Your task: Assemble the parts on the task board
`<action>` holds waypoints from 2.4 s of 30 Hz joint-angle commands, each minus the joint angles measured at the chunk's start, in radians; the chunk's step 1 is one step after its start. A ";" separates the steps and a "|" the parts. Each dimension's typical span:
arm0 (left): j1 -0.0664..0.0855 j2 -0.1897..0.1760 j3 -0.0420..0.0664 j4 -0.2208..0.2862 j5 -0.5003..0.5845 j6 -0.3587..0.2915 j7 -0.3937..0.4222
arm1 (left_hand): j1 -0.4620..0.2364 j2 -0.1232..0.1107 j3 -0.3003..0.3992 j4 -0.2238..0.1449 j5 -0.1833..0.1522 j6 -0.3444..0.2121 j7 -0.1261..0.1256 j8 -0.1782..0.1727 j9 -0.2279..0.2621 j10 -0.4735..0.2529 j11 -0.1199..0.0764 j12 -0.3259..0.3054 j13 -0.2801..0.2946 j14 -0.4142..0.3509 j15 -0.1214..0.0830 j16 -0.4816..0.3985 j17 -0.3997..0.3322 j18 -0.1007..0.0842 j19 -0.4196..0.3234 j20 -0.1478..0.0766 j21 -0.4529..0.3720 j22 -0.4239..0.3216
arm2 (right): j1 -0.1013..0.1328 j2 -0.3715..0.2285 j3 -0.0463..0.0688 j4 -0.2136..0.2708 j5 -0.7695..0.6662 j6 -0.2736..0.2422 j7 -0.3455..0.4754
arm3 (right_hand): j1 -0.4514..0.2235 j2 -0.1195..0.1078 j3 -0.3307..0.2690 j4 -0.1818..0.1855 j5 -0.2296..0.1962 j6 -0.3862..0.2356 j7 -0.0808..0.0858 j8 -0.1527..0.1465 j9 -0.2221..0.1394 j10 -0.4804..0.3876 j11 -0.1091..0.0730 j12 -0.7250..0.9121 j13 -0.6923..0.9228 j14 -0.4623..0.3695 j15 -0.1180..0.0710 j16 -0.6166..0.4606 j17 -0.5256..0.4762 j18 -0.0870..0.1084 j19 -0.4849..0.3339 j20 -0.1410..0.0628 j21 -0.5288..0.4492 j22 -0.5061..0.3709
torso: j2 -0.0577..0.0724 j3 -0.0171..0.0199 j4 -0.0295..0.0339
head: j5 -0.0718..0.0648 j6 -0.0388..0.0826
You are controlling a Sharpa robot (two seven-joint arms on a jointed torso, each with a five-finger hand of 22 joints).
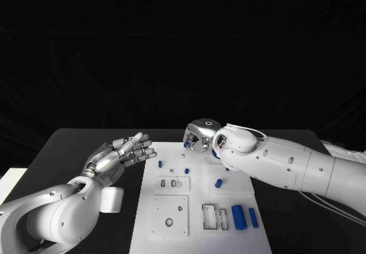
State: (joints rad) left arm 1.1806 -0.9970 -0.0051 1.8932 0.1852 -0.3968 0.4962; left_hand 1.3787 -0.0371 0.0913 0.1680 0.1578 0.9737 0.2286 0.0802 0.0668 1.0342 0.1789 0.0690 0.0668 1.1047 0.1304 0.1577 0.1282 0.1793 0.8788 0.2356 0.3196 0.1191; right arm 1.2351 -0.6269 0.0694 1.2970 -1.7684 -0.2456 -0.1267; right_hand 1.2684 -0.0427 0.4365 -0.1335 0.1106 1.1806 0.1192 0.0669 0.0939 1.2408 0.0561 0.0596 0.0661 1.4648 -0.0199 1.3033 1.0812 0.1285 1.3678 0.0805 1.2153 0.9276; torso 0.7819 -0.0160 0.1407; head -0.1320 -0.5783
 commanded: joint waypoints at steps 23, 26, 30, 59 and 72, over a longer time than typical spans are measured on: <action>0.005 0.002 0.001 0.000 0.001 0.019 0.000 | 0.004 0.009 -0.002 -0.006 -0.002 0.000 0.006 -0.006 -0.002 -0.006 0.002 -0.006 -0.002 -0.009 0.002 -0.007 -0.002 0.003 -0.005 0.007 -0.007 -0.002 | -0.002 0.033 -0.001 -0.047 -0.053 0.067 -0.038 | -0.003 -0.010 0.005 0.007 -0.003 0.004 0.003 0.003 0.001 0.004 0.004 0.003 0.000 0.033 -0.005 0.003 -0.002 -0.013 0.001 -0.007 0.004 0.003 | 0.006 -0.0040 0.0085 | -0.001 -0.005; 0.005 0.002 0.001 0.000 0.001 0.020 0.000 | 0.004 0.009 -0.002 -0.006 -0.002 0.000 0.006 -0.006 -0.002 -0.007 0.002 -0.006 -0.002 -0.010 0.002 -0.007 -0.002 0.003 -0.005 0.007 -0.007 -0.002 | -0.002 0.032 -0.002 -0.048 -0.058 0.073 -0.045 | -0.003 -0.010 0.005 0.007 -0.003 0.004 0.003 0.003 0.001 0.004 0.004 0.003 0.000 0.033 -0.005 0.003 -0.002 -0.013 0.001 -0.007 0.004 0.003 | 0.006 -0.0039 0.0090 | -0.002 -0.005; 0.005 0.002 0.001 0.000 0.001 0.020 0.000 | 0.004 0.009 -0.002 -0.006 -0.002 0.000 0.006 -0.006 -0.002 -0.007 0.002 -0.006 -0.002 -0.010 0.002 -0.007 -0.002 0.003 -0.005 0.007 -0.007 -0.002 | -0.002 0.034 -0.002 -0.051 -0.064 0.077 -0.054 | -0.002 -0.012 0.006 0.007 -0.003 0.005 0.003 0.002 0.002 0.004 0.004 0.003 0.000 0.032 -0.005 0.003 -0.004 -0.013 0.000 -0.007 0.004 0.003 | 0.007 -0.0044 0.0083 | -0.003 -0.005; 0.006 -0.001 0.001 0.001 0.001 0.022 -0.006 | 0.004 0.009 -0.003 -0.007 -0.002 -0.001 0.006 -0.008 -0.002 -0.008 0.003 -0.006 -0.002 -0.011 0.003 -0.009 -0.002 0.003 -0.006 0.007 -0.008 -0.003 | -0.008 0.046 -0.006 -0.065 -0.082 -0.003 -0.057 | 0.011 -0.111 -0.082 0.077 -0.020 -0.220 0.044 -0.005 -0.028 -0.227 0.050 0.007 -0.003 0.001 0.032 -0.084 -0.141 0.007 -0.060 0.028 -0.073 -0.119 | 0.009 -0.0052 0.0085 | 0.001 -0.003; 0.007 -0.013 0.001 0.001 0.001 0.022 -0.008 | 0.004 0.009 -0.003 -0.008 -0.002 -0.001 0.007 -0.009 -0.002 -0.010 0.003 -0.006 -0.002 -0.011 0.003 -0.010 -0.002 0.003 -0.007 0.008 -0.008 -0.004 | -0.007 -0.153 0.004 0.133 0.007 -0.068 -0.069 | 0.033 -0.103 -0.129 0.144 0.008 -0.169 0.038 0.010 -0.019 -0.085 0.030 0.074 0.016 0.023 0.018 -0.043 -0.078 -0.004 -0.026 0.018 -0.031 -0.052 | 0.010 -0.0049 0.0000 | -0.007 0.007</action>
State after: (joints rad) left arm 1.1853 -1.0102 -0.0049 1.8922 0.1855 -0.3959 0.4855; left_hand 1.3788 -0.0371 0.0884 0.1651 0.1578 0.9737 0.2285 0.0761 0.0660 1.0328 0.1804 0.0690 0.0661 1.1010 0.1341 0.1540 0.1276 0.1791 0.8752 0.2391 0.3155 0.1170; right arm 1.2273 -0.7701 0.0723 1.4151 -1.8147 -0.2725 -0.1828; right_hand 1.2978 -0.1527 0.3067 0.0047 0.1159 1.0052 0.1560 0.0731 0.0739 1.1354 0.0914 0.1261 0.0789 1.4663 0.0067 1.2517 0.9907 0.1312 1.3341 0.0986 1.1764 0.8629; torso 0.7914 -0.0210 0.1450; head -0.1369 -0.5740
